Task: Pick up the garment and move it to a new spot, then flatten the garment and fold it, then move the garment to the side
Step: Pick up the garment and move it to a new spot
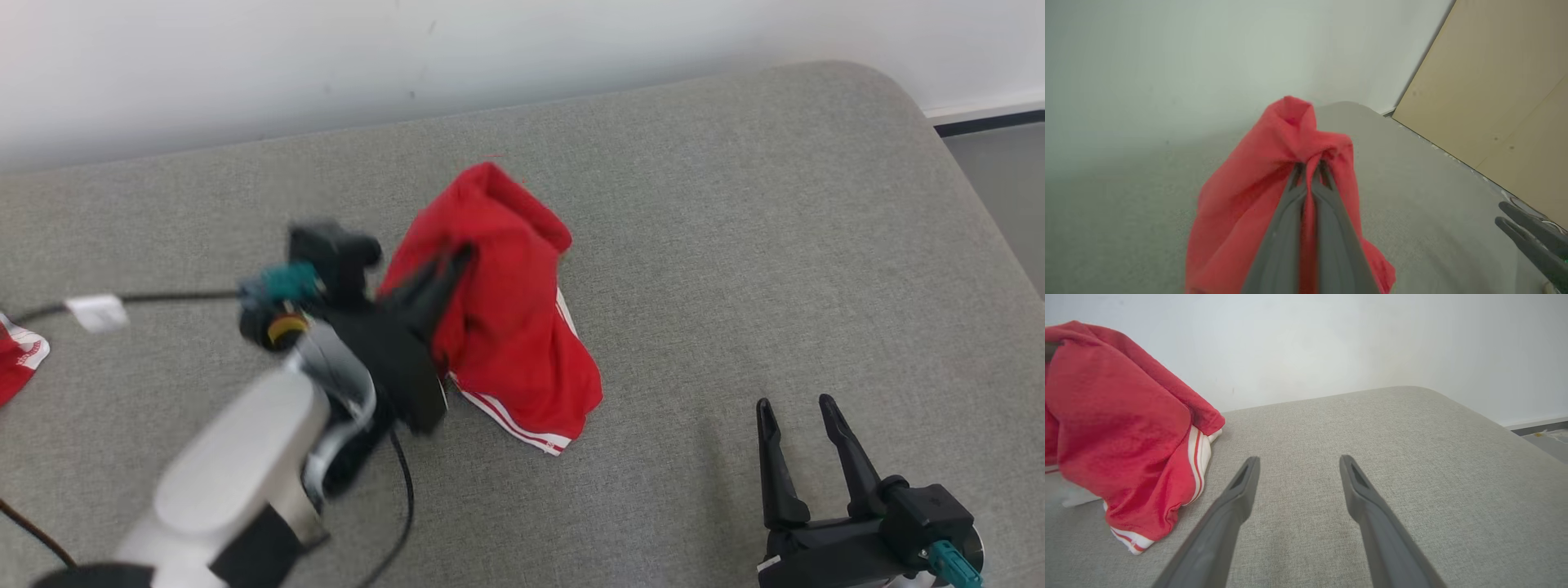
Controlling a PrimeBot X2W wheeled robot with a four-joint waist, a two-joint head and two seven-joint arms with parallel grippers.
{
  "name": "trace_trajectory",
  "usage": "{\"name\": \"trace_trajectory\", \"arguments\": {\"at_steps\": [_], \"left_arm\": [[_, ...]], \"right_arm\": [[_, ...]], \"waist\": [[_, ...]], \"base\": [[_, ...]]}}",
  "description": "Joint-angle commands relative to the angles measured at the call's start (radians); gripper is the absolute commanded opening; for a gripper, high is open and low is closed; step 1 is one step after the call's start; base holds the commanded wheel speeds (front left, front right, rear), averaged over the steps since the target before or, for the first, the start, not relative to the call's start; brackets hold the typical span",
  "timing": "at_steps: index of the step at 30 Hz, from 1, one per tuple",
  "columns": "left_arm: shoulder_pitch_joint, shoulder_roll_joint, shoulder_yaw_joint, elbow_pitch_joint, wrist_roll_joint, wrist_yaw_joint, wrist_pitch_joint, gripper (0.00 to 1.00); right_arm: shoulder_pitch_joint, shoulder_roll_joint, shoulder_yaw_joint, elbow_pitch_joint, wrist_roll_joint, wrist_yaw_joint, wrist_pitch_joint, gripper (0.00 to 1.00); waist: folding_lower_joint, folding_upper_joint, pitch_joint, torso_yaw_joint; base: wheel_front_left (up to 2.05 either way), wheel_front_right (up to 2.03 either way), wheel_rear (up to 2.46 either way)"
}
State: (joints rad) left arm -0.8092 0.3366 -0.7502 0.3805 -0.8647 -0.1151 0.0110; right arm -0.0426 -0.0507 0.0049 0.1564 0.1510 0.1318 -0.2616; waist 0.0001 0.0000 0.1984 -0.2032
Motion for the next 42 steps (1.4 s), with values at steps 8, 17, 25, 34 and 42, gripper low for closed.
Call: {"name": "trace_trajectory", "arguments": {"at_steps": [8, 17, 25, 34, 42], "left_arm": [[0.079, -0.048, -0.097, 0.073, 0.022, -0.014, -0.055, 1.00], [0.025, -0.036, -0.021, 0.027, 0.030, 0.001, -0.224, 1.00], [0.095, 0.032, 0.125, -0.025, 0.131, 0.107, -0.276, 1.00], [0.365, 0.012, 0.433, -0.195, 0.333, 0.144, -0.277, 1.00], [0.574, -0.064, 0.608, -0.276, 0.485, 0.087, -0.277, 1.00]], "right_arm": [[-0.015, 0.001, -0.011, -0.025, -0.009, -0.002, -0.004, 1.00], [-0.004, 0.001, -0.011, -0.056, -0.028, -0.002, -0.004, 1.00], [0.004, 0.001, -0.025, -0.064, -0.035, -0.002, -0.004, 1.00], [0.012, 0.001, -0.026, -0.061, -0.031, -0.002, -0.004, 1.00], [0.027, 0.001, -0.035, -0.054, -0.037, -0.002, -0.004, 1.00]], "waist": [[-0.0001, 0.0000, -0.005, 0.032], [-0.0001, 0.0000, -0.045, 0.086], [-0.0001, 0.0000, -0.064, 0.134], [-0.0001, 0.0000, -0.064, 0.158], [-0.0001, 0.0000, -0.075, 0.170]], "base": [[0.00, 0.00, 0.00], [0.00, 0.00, 0.00], [0.00, 0.00, 0.00], [0.00, 0.00, 0.00], [0.00, 0.00, 0.00]]}}
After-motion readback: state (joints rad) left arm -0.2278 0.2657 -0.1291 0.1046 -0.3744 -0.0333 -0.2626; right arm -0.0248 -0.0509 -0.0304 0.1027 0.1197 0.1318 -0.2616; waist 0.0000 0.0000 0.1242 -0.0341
